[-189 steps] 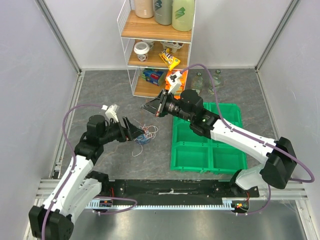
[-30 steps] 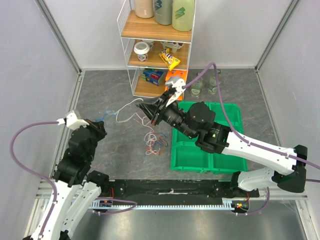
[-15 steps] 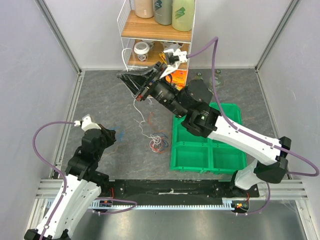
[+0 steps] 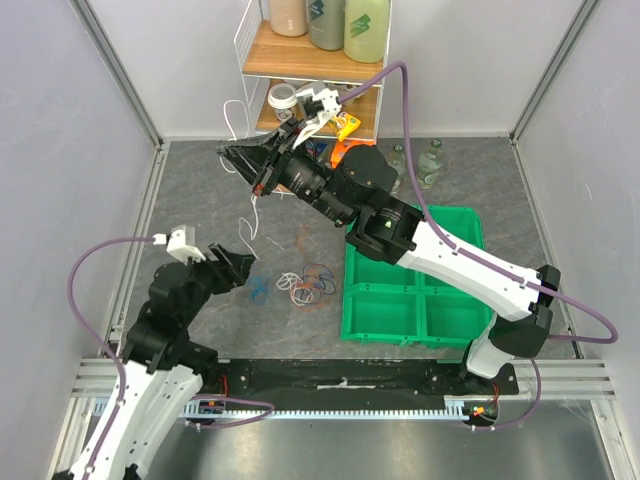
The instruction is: Untangle the cables
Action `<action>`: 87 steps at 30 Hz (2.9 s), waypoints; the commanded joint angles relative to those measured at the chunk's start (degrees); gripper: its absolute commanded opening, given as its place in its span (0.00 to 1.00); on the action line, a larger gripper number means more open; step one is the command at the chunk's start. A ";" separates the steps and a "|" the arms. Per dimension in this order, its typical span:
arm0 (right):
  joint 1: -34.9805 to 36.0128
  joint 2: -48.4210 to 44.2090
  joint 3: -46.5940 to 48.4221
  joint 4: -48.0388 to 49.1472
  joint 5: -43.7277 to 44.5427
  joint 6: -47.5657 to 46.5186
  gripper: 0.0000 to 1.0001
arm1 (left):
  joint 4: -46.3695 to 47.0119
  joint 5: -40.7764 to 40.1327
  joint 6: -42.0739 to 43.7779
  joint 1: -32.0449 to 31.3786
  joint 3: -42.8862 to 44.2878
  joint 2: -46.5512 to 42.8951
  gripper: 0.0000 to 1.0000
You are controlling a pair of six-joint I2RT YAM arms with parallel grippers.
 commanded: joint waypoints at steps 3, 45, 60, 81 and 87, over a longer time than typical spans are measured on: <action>0.07 -0.59 1.48 -2.59 0.78 0.89 0.00 | 5.15 9.85 4.34 0.20 5.60 -4.83 0.78; -0.20 -22.55 -16.18 -10.41 29.42 -20.90 0.00 | 2.52 9.43 1.01 0.19 4.73 -2.01 0.02; -1.95 -26.96 -21.11 -10.33 24.18 -19.15 0.00 | 21.46 37.14 1.54 0.19 -0.63 0.26 0.24; -1.87 -28.27 -24.53 -14.72 -7.74 -15.72 0.00 | 39.78 43.97 -18.23 0.02 8.33 14.50 0.95; -1.87 -29.50 -28.31 -10.95 -11.52 -13.44 0.00 | 48.82 46.43 -22.45 -0.77 7.02 14.60 0.82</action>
